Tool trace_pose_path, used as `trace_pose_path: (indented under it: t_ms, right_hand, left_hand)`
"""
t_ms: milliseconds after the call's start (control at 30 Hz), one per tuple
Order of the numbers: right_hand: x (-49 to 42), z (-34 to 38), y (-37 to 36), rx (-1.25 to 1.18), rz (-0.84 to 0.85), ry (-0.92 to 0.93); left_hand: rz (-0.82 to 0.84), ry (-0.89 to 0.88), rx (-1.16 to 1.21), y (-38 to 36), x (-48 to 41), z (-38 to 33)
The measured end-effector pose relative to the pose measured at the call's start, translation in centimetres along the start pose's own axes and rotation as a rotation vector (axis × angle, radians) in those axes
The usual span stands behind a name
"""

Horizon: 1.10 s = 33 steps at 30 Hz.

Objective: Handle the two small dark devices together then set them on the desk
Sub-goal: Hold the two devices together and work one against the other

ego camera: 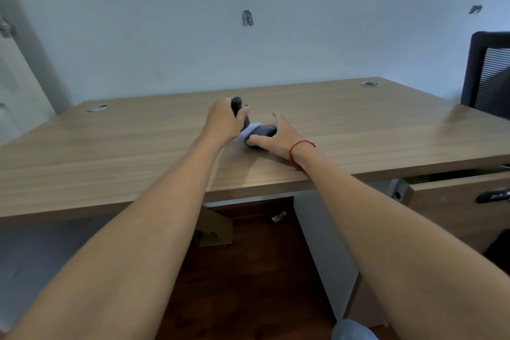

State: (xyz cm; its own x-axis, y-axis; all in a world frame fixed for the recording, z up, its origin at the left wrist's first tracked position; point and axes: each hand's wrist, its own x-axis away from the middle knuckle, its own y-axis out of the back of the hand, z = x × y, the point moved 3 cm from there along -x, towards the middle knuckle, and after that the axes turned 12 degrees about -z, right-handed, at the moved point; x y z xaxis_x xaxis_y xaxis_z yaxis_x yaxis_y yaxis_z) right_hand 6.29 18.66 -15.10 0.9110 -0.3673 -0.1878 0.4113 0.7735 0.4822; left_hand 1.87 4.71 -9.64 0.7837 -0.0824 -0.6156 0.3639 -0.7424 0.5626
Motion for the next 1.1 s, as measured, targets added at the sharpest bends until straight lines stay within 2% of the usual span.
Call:
trace_pose_path:
  t_ms: [67,200,400,533,700,833,1000,1100]
  right_hand:
    - [0.1,0.1,0.1,0.002,0.004,-0.003]
    - [0.2,0.1,0.1,-0.006,0.016,-0.002]
    - [0.4,0.3,-0.1,-0.022,0.044,0.017]
    - [0.6,0.7,0.1,-0.015,0.058,0.019]
    - [0.6,0.6,0.1,0.010,0.066,0.024]
    - [0.4,0.7,0.2,-0.016,0.046,0.030]
    - [0.3,0.5,0.0,-0.007,0.072,0.016]
    - [0.2,0.6,0.0,-0.045,0.060,0.022]
  left_hand:
    - [0.035,-0.002,-0.062,0.0,-0.3,0.2]
    - [-0.119,0.049,0.219,0.1,-0.4,-0.5]
    - [0.049,-0.039,-0.086,0.1,-0.9,-0.5]
    - [0.030,-0.030,0.077,0.3,-1.2,-1.2]
    - [0.105,-0.049,-0.040,0.3,-1.2,-0.8]
    - [0.114,-0.006,0.203,0.4,-1.7,-1.2]
    - [0.131,-0.045,-0.015,-0.1,-1.7,-0.7]
    - [0.108,-0.023,0.121,-0.3,-1.7,-1.6]
